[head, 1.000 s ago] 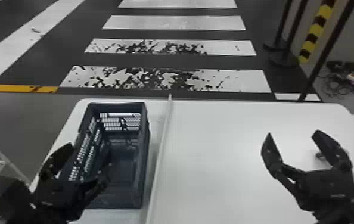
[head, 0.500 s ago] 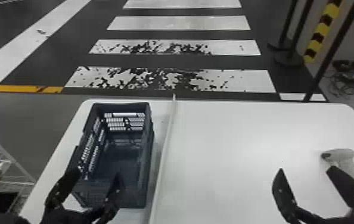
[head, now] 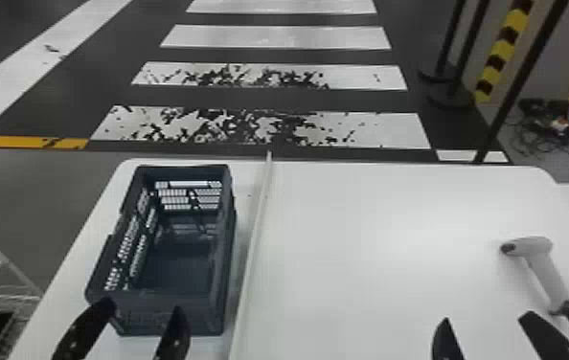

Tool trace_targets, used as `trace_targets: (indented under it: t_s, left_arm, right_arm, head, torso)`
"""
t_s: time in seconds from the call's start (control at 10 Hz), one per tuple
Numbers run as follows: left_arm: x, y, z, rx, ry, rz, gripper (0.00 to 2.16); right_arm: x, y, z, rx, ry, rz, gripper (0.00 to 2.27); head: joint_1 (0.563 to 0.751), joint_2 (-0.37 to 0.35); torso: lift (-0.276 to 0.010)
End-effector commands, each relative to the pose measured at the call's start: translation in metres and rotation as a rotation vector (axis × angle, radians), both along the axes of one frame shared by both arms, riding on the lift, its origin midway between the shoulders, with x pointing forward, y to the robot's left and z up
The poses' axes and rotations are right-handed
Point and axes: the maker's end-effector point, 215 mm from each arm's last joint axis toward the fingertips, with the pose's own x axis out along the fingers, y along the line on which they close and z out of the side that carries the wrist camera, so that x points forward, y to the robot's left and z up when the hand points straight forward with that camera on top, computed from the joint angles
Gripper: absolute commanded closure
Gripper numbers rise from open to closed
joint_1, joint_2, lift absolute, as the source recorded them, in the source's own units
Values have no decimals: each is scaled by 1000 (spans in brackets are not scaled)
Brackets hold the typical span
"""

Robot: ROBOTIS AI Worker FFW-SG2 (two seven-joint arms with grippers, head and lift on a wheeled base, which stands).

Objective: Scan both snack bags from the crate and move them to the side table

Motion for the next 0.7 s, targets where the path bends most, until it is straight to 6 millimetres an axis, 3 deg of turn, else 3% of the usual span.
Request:
trace_targets:
  t_s: [0.0, 0.6]
  left_arm:
    - [-4, 6, -4, 0, 1, 11, 117]
    - [-6, 9, 0, -29, -26, 18, 117]
  right_arm:
    - [-3, 3, -5, 4, 12, 7, 83]
    - [-5, 0, 5, 30, -12, -6, 97]
  head:
    - [695, 46]
    - [695, 65]
  torso:
    - [-95]
    - [-95]
